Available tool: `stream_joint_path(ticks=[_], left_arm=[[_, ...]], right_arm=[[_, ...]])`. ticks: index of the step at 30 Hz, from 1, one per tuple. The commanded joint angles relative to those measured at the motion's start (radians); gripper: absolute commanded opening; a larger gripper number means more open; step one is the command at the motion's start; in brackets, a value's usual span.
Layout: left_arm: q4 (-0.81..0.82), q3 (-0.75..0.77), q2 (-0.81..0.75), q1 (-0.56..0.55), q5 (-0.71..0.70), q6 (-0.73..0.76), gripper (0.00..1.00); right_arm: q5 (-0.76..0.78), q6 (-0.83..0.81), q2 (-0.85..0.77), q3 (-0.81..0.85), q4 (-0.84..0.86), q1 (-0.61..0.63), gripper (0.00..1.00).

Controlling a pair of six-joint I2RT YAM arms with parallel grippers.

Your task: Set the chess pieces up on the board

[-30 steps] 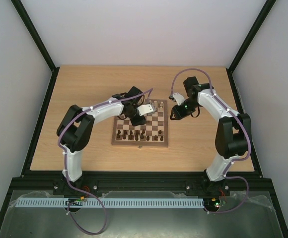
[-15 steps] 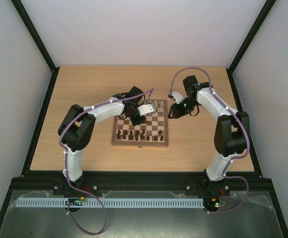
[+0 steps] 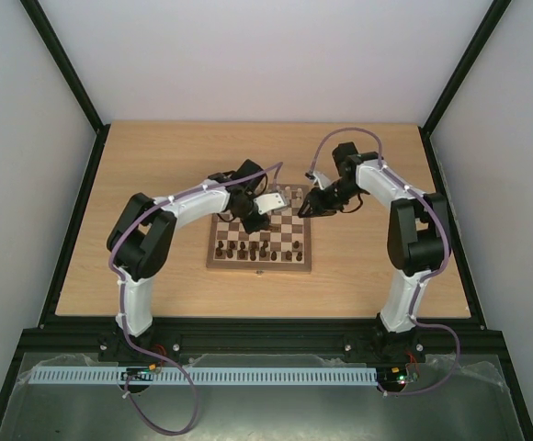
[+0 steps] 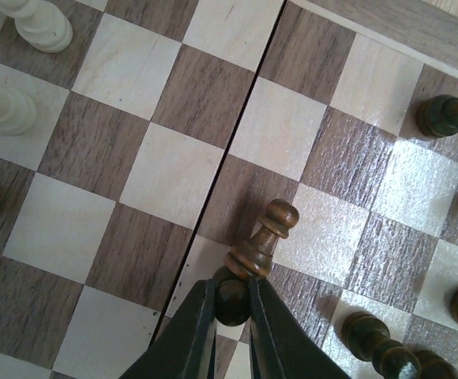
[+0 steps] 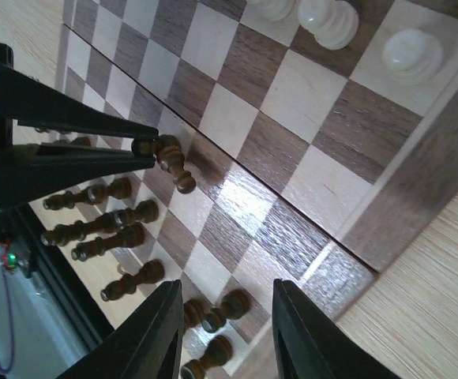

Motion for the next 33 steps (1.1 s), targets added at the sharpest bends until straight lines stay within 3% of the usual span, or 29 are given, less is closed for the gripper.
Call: stream_joint_path(ticks=[1,20,33], left_arm=[[-0.016,0.035,-0.045,0.017,0.061,-0.08,0.05],[0.041,0.096,-0.064,0.027,0.218,-0.293,0.04],[0.055,0.099,-0.068,0.013,0.235,-0.302,0.04]], right_arm=[[-0.11,0.057,0.034,0.018,-0.01,0.002,0.32],[-0.334,0.135,0.128,0.036,0.002,0.002,0.37],[-0.378,0.163,0.141,0.027,0.027,0.006,0.25]])
